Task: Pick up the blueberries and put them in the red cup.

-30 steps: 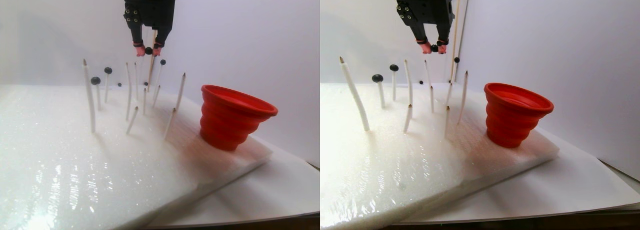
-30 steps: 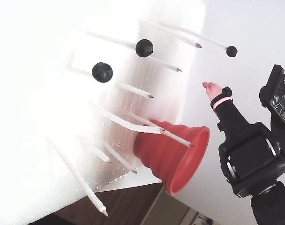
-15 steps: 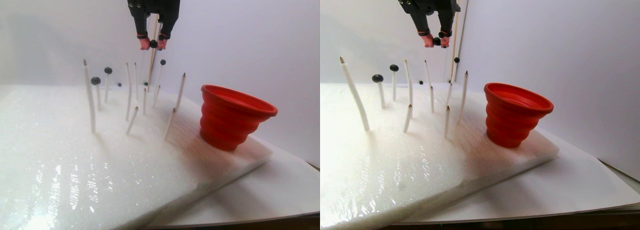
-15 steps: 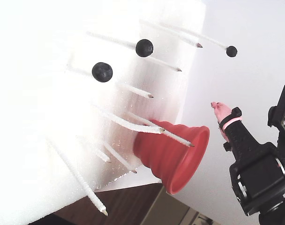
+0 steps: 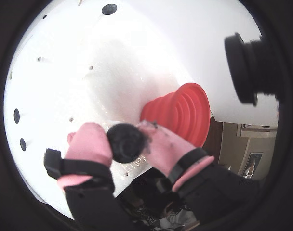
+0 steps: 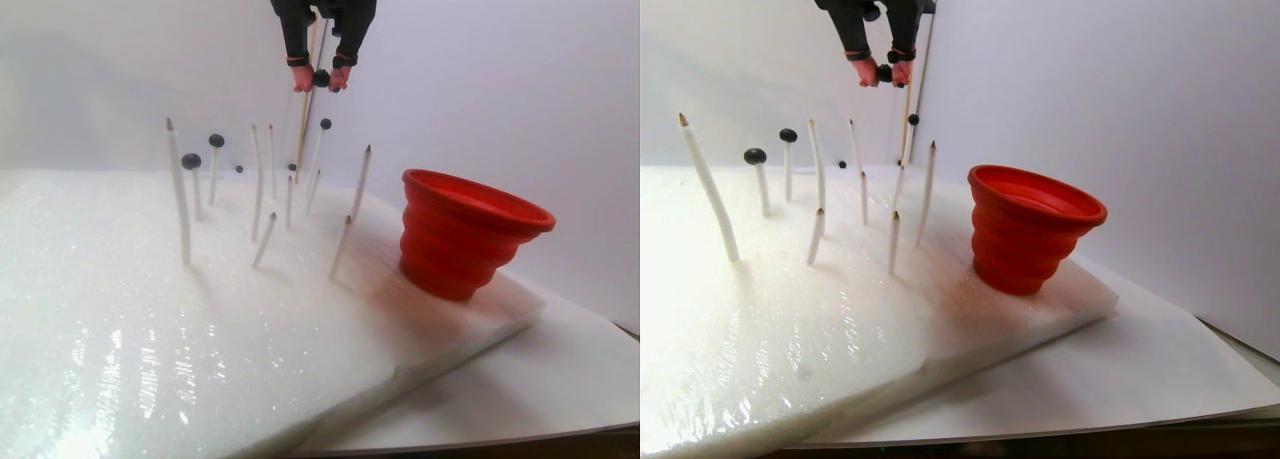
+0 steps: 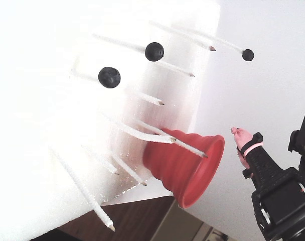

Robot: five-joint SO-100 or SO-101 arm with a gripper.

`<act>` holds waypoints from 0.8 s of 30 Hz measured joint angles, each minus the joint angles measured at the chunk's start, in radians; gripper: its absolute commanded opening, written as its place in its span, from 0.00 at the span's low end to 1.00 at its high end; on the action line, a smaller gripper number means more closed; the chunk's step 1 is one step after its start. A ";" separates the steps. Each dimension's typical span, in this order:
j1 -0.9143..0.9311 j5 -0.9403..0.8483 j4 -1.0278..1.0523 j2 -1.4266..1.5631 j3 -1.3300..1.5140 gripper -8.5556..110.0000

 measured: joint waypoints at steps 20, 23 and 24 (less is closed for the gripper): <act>0.098 0.000 0.143 0.095 0.037 0.17; 0.117 0.000 0.153 0.095 0.037 0.17; 0.123 0.000 0.156 0.095 0.037 0.17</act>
